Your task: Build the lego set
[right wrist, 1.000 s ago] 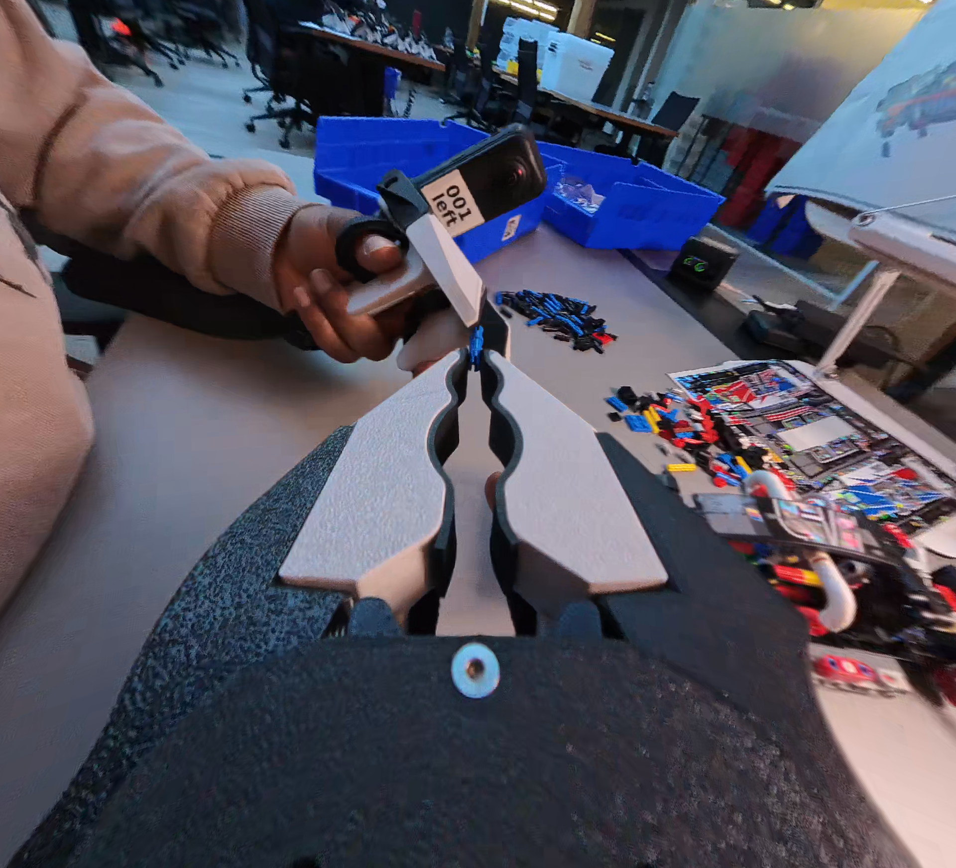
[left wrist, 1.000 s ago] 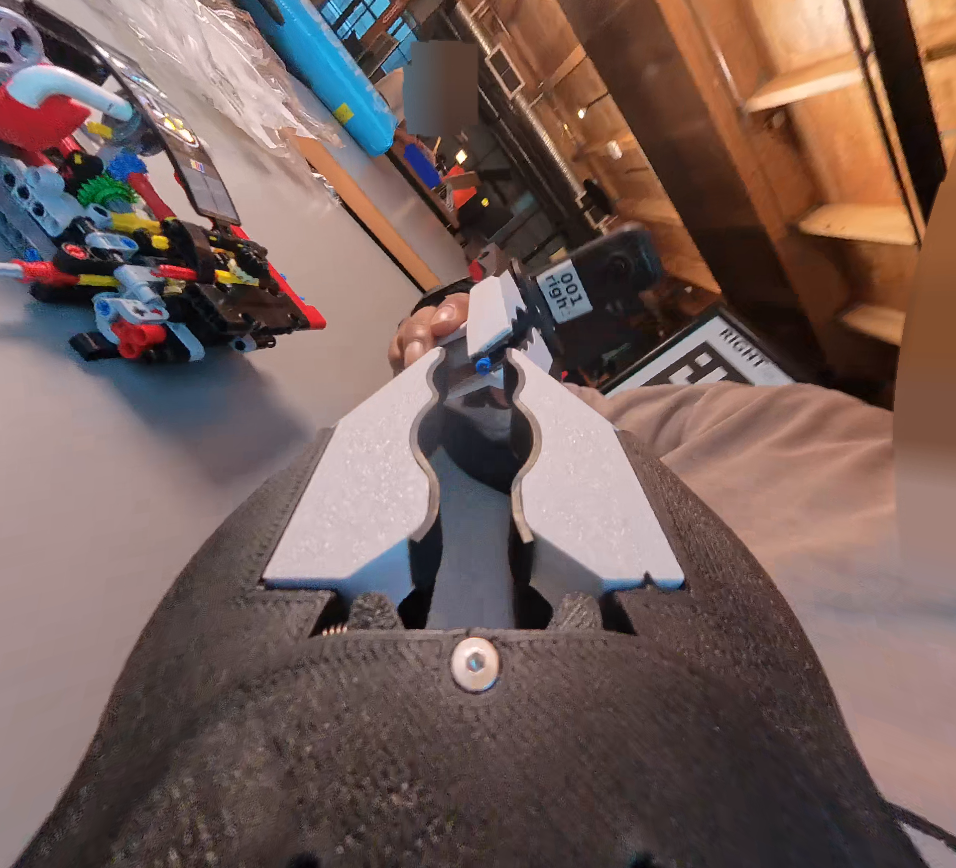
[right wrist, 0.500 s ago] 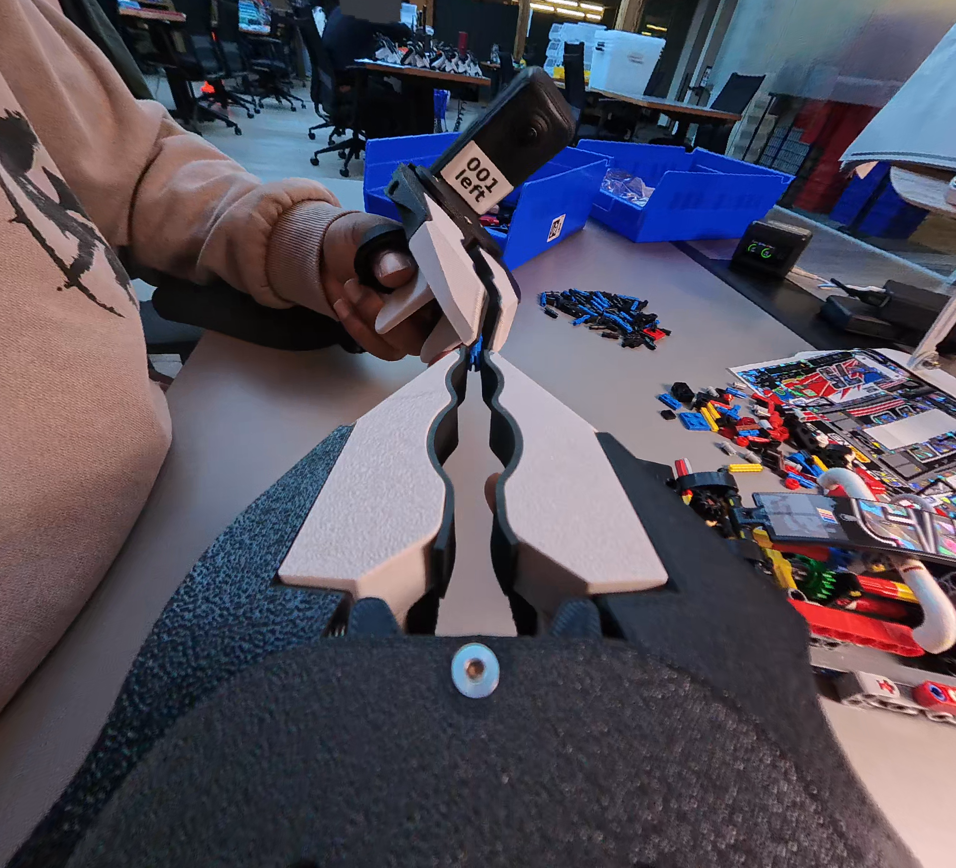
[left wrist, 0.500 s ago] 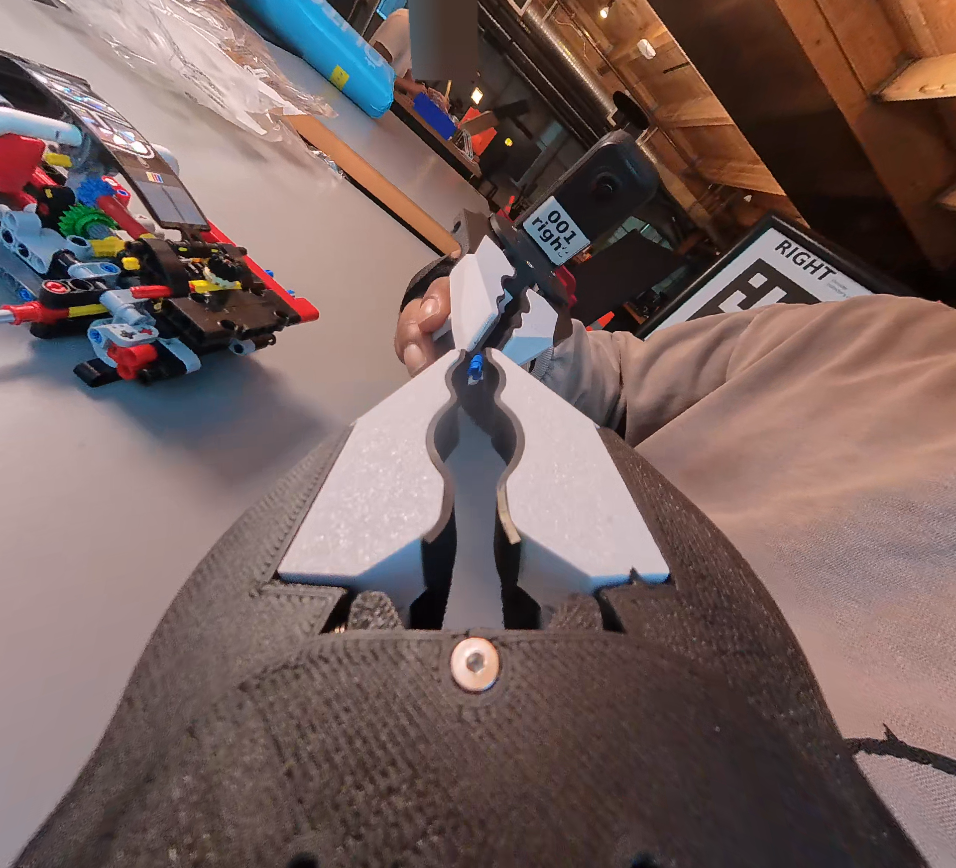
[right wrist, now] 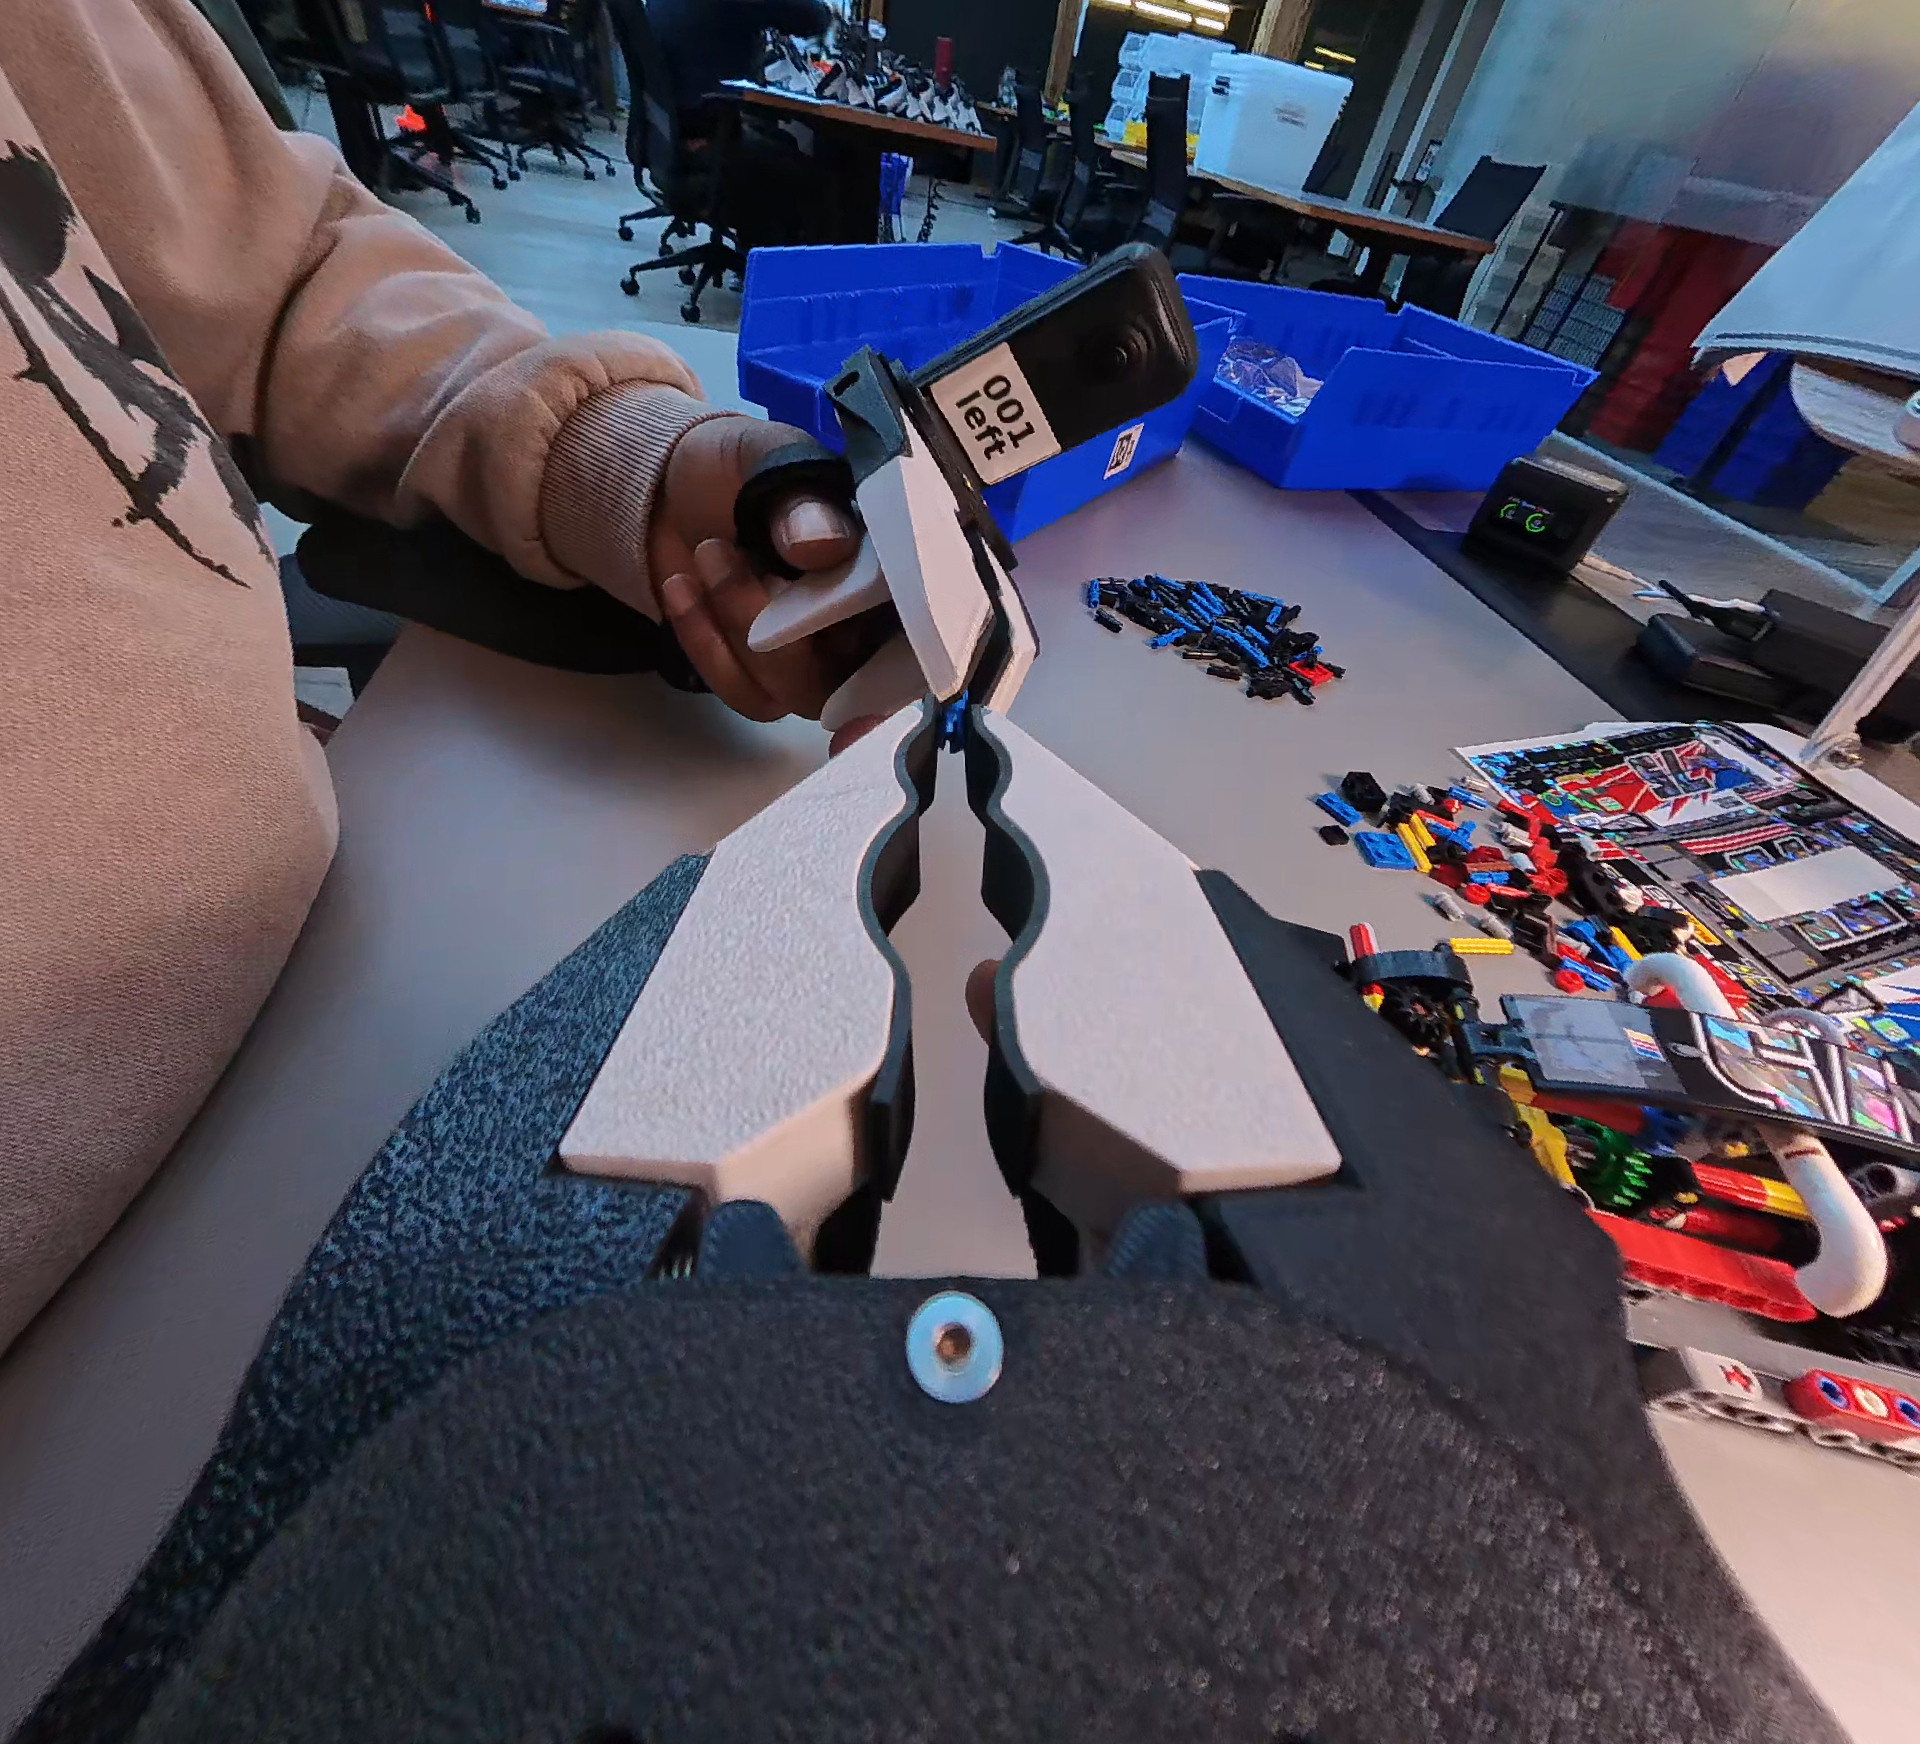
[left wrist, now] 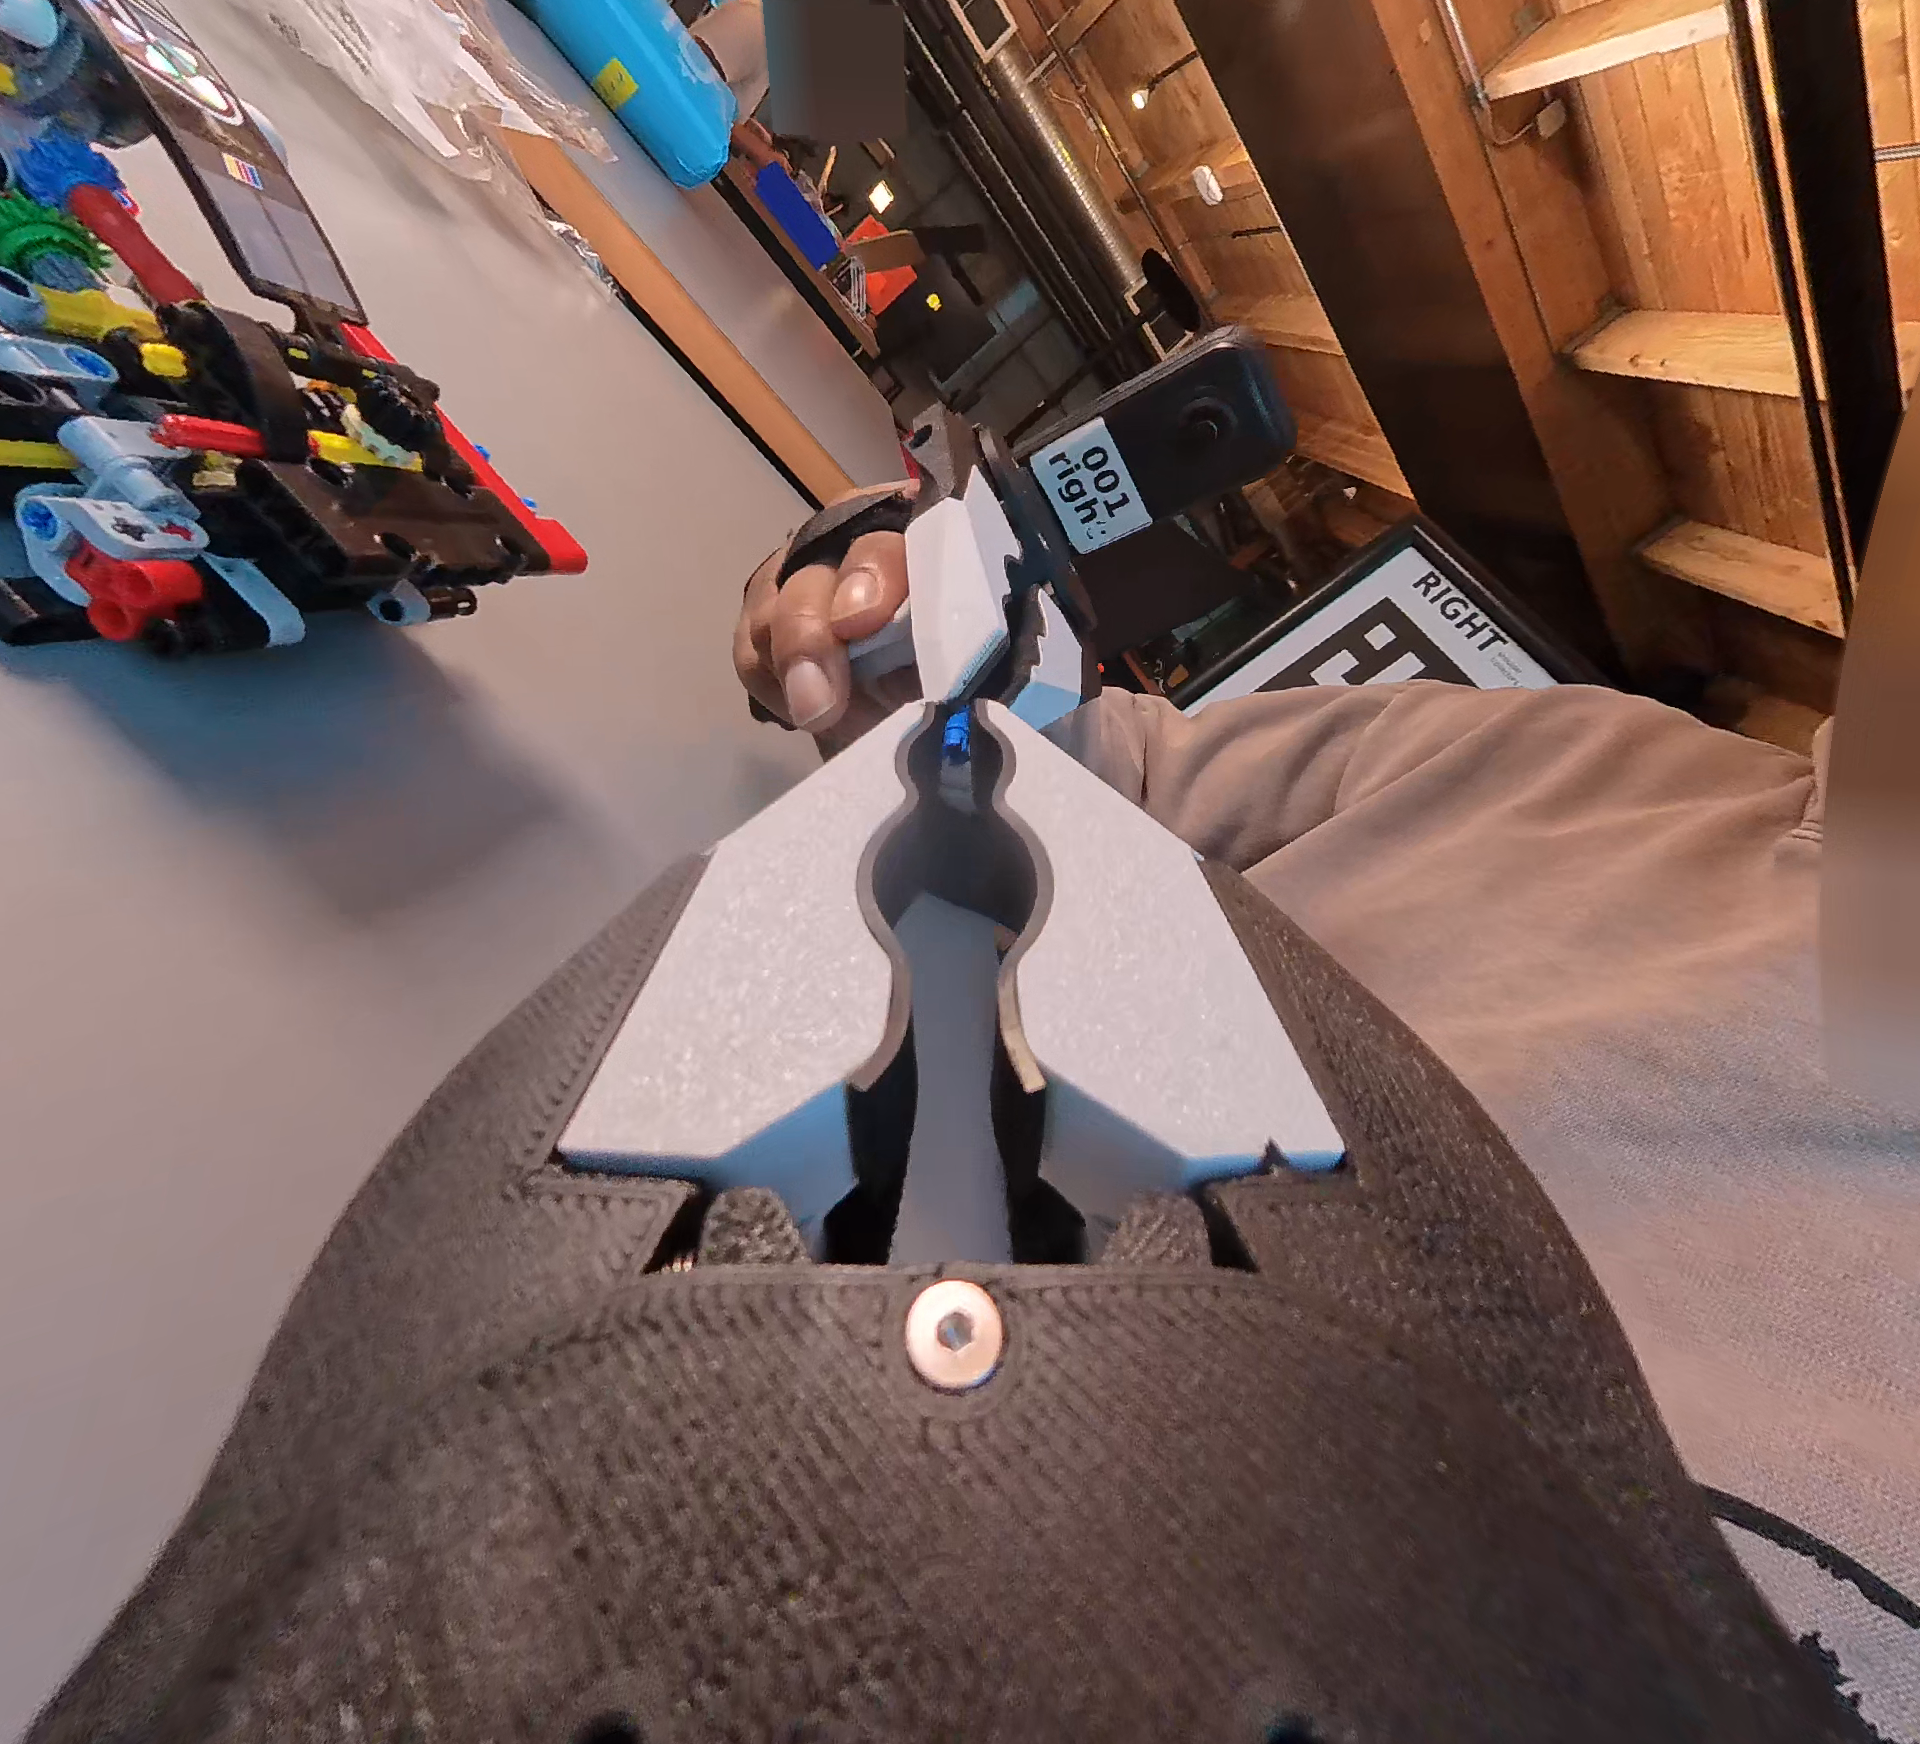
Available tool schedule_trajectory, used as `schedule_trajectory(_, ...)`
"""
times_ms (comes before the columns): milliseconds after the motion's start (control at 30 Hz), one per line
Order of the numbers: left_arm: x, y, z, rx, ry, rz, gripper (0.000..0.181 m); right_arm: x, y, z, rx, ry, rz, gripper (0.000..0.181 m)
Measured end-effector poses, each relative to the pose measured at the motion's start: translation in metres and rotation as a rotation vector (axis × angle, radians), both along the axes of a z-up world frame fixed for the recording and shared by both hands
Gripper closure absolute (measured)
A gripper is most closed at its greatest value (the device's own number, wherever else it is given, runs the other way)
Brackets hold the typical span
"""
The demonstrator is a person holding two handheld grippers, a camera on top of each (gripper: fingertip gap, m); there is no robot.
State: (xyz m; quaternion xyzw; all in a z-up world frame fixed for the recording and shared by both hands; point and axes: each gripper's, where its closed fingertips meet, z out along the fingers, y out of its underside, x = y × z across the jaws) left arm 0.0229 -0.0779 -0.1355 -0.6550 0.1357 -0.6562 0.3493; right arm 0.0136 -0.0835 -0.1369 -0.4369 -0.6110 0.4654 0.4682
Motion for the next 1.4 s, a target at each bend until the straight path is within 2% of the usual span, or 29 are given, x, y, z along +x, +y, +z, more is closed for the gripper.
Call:
schedule_trajectory(633, 0.001, 0.001, 0.000, -0.065, -0.078, -0.012, 0.179, 0.000, 0.000, 0.001, 0.035, 0.016, -0.020, 0.179)
schedule_trajectory(833, -0.001, 0.005, 0.004, -0.130, -0.172, -0.007, 0.179, 0.000, 0.003, 0.004, 0.059, 0.019, -0.048, 0.180)
schedule_trajectory(867, -0.004, 0.008, 0.007, -0.117, -0.186, 0.017, 0.176, 0.000, 0.004, 0.007, 0.031, 0.026, -0.042, 0.179)
schedule_trajectory(933, -0.019, 0.021, 0.015, -0.067, -0.194, 0.115, 0.155, 0.004, 0.009, 0.015, -0.044, 0.051, -0.032, 0.180)
schedule_trajectory(1000, -0.033, 0.027, 0.017, 0.002, -0.146, 0.177, 0.151, 0.010, 0.016, 0.019, -0.070, 0.071, -0.046, 0.180)
schedule_trajectory(1100, -0.031, 0.025, 0.009, 0.060, -0.029, 0.185, 0.159, 0.014, 0.019, 0.020, -0.079, 0.075, -0.050, 0.180)
schedule_trajectory(1200, -0.012, 0.013, 0.011, 0.070, -0.038, 0.098, 0.162, 0.009, 0.011, 0.017, -0.068, 0.065, -0.029, 0.180)
schedule_trajectory(1267, -0.003, 0.006, 0.013, 0.080, -0.040, 0.050, 0.170, 0.007, 0.007, 0.015, -0.058, 0.060, -0.022, 0.179)
schedule_trajectory(1333, 0.000, 0.005, 0.012, 0.096, -0.019, 0.050, 0.179, 0.006, 0.006, 0.014, -0.047, 0.055, -0.025, 0.180)
schedule_trajectory(1400, 0.000, 0.005, 0.012, 0.096, -0.007, 0.053, 0.179, 0.006, 0.006, 0.013, -0.035, 0.054, -0.029, 0.179)
